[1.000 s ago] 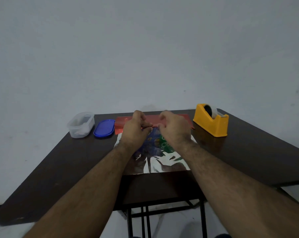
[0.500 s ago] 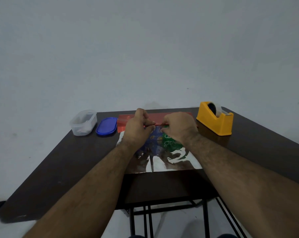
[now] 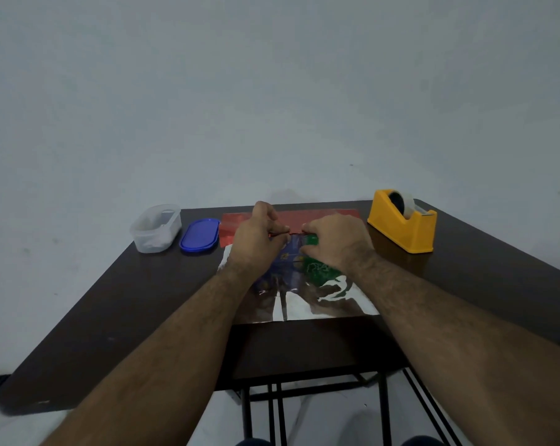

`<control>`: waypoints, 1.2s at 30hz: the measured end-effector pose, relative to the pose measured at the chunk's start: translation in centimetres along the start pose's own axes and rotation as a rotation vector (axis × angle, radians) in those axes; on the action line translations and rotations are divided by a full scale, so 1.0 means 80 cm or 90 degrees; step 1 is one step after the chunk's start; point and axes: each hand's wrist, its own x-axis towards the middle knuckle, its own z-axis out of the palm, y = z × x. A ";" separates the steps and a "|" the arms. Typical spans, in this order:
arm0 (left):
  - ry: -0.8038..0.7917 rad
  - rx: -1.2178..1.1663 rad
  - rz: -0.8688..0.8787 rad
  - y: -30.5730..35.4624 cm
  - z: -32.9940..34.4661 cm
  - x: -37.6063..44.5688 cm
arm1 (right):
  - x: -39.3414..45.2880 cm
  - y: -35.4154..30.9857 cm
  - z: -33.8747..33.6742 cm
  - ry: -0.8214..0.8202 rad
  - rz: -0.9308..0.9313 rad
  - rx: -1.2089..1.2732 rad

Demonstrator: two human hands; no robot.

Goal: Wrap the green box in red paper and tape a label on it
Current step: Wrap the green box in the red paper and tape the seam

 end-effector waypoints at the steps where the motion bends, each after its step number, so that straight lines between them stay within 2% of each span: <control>1: -0.002 0.003 0.004 -0.001 0.000 0.000 | -0.002 0.003 0.000 -0.002 0.002 -0.006; 5: -0.014 0.049 0.034 0.003 -0.002 -0.004 | -0.014 0.022 -0.002 -0.012 0.037 -0.027; 9: -0.005 0.067 0.037 0.009 -0.008 -0.006 | -0.023 0.051 -0.005 -0.027 0.081 0.029; 12: 0.047 0.164 0.085 0.023 -0.016 -0.003 | -0.031 0.077 -0.008 0.010 0.146 0.110; 14: 0.046 0.217 0.142 0.044 -0.021 0.002 | -0.033 0.100 -0.011 0.062 0.217 0.158; 18: -0.124 0.300 0.247 0.092 -0.005 0.013 | -0.033 0.160 -0.021 0.140 0.376 0.199; 21: -0.221 0.305 0.264 0.123 0.034 0.021 | -0.023 0.209 -0.025 0.117 0.515 0.256; 24: -0.240 0.174 0.211 0.157 0.086 0.029 | -0.012 0.254 -0.020 0.039 0.640 0.369; 28: -0.234 -0.005 0.070 0.196 0.173 0.041 | -0.001 0.290 -0.001 -0.007 0.668 0.519; 30: -0.212 -0.028 -0.002 0.206 0.214 0.048 | 0.005 0.297 0.001 -0.028 0.676 0.573; 33: -0.173 -0.013 -0.098 0.211 0.259 0.062 | 0.017 0.301 -0.006 -0.117 0.713 0.617; 36: -0.115 -0.047 -0.114 0.205 0.282 0.058 | 0.025 0.301 -0.010 -0.208 0.718 0.637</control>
